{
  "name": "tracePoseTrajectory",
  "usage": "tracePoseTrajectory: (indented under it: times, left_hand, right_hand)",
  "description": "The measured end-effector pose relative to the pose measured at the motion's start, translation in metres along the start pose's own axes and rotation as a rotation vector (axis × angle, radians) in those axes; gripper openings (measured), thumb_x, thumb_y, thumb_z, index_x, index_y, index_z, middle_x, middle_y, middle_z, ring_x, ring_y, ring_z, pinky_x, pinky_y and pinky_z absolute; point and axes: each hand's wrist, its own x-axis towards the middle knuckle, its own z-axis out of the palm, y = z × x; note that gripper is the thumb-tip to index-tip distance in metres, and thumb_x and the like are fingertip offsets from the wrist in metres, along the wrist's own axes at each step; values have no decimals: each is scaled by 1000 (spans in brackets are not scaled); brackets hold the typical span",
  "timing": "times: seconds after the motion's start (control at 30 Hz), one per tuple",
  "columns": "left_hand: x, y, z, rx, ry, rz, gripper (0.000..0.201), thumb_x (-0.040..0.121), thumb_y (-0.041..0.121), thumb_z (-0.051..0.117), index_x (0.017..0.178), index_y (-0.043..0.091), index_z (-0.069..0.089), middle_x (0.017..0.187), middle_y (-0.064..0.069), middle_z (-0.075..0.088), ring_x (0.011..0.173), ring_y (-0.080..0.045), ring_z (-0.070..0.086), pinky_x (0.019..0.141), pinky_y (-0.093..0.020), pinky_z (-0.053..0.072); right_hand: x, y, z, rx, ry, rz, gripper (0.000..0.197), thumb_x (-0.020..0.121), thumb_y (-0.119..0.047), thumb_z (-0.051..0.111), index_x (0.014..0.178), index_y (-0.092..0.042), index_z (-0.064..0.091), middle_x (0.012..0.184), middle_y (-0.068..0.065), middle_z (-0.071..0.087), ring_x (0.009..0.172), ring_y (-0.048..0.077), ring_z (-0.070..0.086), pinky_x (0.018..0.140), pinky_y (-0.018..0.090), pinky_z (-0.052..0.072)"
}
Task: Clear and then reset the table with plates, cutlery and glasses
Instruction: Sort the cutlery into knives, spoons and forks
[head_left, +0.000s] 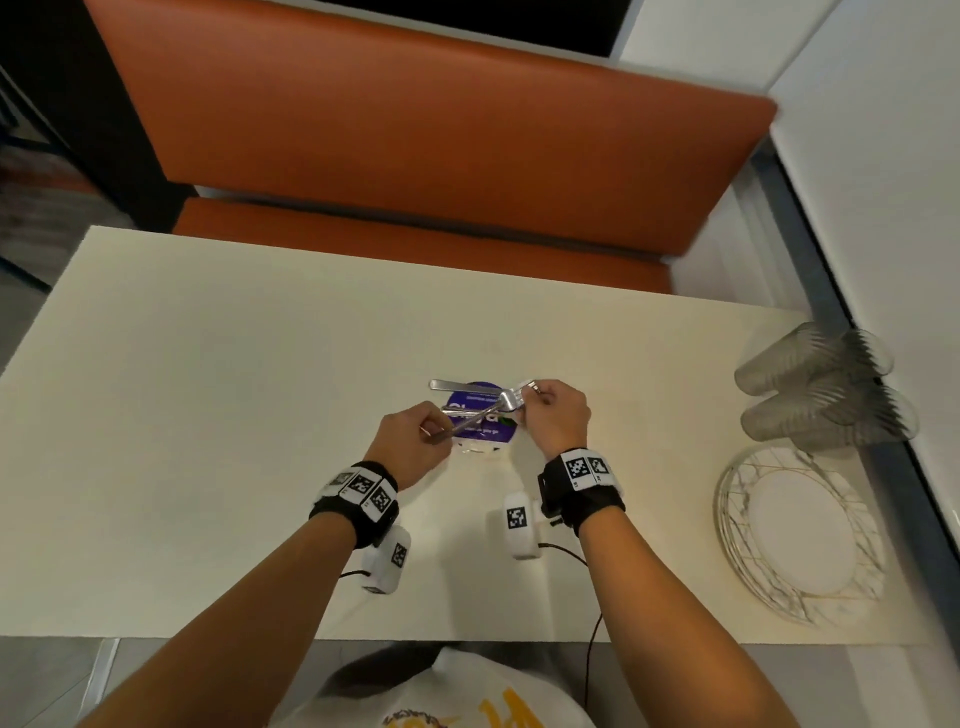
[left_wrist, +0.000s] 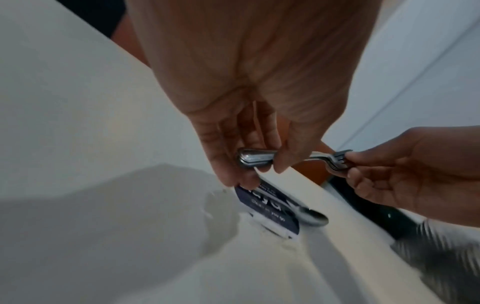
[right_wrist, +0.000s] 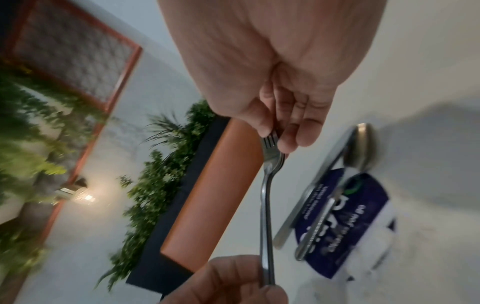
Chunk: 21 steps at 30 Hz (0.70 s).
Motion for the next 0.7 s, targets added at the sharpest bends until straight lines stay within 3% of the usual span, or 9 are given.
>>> tracePoseTrajectory:
  times: [0.1, 0.27, 0.37, 0.57, 0.7]
  left_hand:
    - [14, 0, 12, 308, -13, 63, 12, 85, 24, 71, 95, 30, 69, 95, 13, 66, 85, -13, 63, 77, -31, 54]
    - [29, -3, 34, 558, 17, 166, 18, 85, 22, 71, 103, 23, 75, 106, 3, 65, 102, -21, 58, 73, -36, 53]
    - [32, -5, 41, 567, 9, 158, 20, 86, 18, 70, 104, 22, 76, 106, 1, 66, 105, -24, 57, 74, -37, 54]
    - [34, -11, 46, 538, 8, 154, 23, 85, 14, 71, 106, 21, 77, 105, -2, 66, 107, -27, 54, 76, -41, 56]
    - [37, -15, 46, 505, 25, 176, 23, 83, 10, 71, 103, 20, 78, 102, -3, 67, 102, -29, 54, 74, -41, 55]
  right_hand:
    - [0, 23, -9, 55, -2, 109, 17, 87, -7, 65, 100, -11, 76, 82, 7, 76, 68, 19, 69, 71, 30, 61]
    - [1, 52, -8, -5, -10, 244, 11, 92, -13, 61, 96, -18, 71, 80, 7, 76, 71, 22, 73, 82, 40, 62]
    - [7, 68, -3, -87, -19, 255, 14, 88, -17, 62, 94, -22, 74, 94, 7, 77, 89, 29, 73, 90, 42, 59]
    - [15, 76, -2, -210, -44, 259, 19, 91, -18, 67, 106, -11, 76, 107, 8, 75, 103, 29, 70, 99, 33, 52]
    - [17, 78, -1, -289, -58, 204, 19, 92, -17, 67, 107, -8, 76, 107, 10, 75, 103, 27, 68, 88, 22, 46]
